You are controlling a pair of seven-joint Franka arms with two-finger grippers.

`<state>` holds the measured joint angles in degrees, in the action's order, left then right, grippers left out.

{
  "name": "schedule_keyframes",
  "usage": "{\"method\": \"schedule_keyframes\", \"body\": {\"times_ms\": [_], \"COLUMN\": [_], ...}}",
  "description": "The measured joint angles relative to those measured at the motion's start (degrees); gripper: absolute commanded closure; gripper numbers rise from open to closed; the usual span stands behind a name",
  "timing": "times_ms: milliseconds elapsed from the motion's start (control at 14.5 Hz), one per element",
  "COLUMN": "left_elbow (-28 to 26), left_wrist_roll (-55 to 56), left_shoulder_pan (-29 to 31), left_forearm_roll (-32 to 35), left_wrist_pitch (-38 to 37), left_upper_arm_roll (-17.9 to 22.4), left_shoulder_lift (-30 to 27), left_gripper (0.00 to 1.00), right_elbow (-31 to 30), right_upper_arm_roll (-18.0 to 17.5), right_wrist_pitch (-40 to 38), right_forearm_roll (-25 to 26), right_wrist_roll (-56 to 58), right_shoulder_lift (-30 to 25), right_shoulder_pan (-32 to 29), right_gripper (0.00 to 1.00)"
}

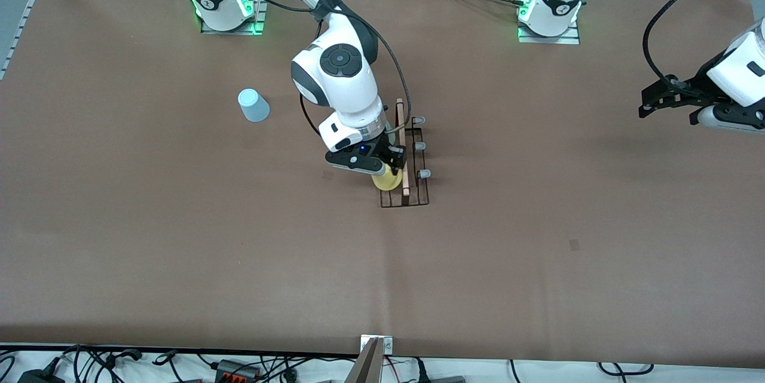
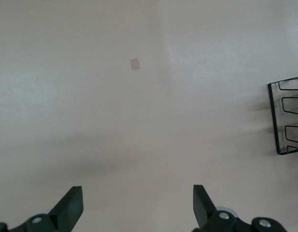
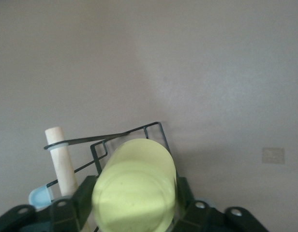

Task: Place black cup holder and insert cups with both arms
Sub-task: 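Carry the yellow cup with the right gripper into the holder, then open the right gripper and withdraw it from the holder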

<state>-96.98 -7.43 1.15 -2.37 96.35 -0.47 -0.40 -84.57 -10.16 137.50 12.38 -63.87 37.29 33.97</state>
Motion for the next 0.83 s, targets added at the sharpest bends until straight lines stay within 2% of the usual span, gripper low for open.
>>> {"method": "schedule_keyframes", "body": {"times_ms": [207,415,622,829], "left_elbow": [0.0,0.0,0.0,0.0], "left_wrist_roll": [0.0,0.0,0.0,0.0], "left_shoulder_pan": [0.0,0.0,0.0,0.0], "left_forearm_roll": [0.0,0.0,0.0,0.0], "left_wrist_pitch": [-0.1,-0.1,-0.1,-0.2], "left_upper_arm_roll": [0.0,0.0,0.0,0.0], "left_shoulder_lift": [0.0,0.0,0.0,0.0], "left_gripper": [0.0,0.0,0.0,0.0], "right_elbow": [1.3,2.1,0.4,-2.0], "right_upper_arm_roll": [0.9,1.1,1.2,1.4], "right_wrist_pitch": [-6.7,-14.0,-23.7,-34.1], "right_forearm_roll": [1.1,0.1,-1.1,-3.1], "right_wrist_roll": [6.4,13.1,22.2,34.0], "right_shoulder_lift": [-1.9,-7.5,-16.1,-24.6], "right_shoulder_pan": [-1.8,-6.3,-13.8,-23.9], "right_gripper": [0.0,0.0,0.0,0.0]}}
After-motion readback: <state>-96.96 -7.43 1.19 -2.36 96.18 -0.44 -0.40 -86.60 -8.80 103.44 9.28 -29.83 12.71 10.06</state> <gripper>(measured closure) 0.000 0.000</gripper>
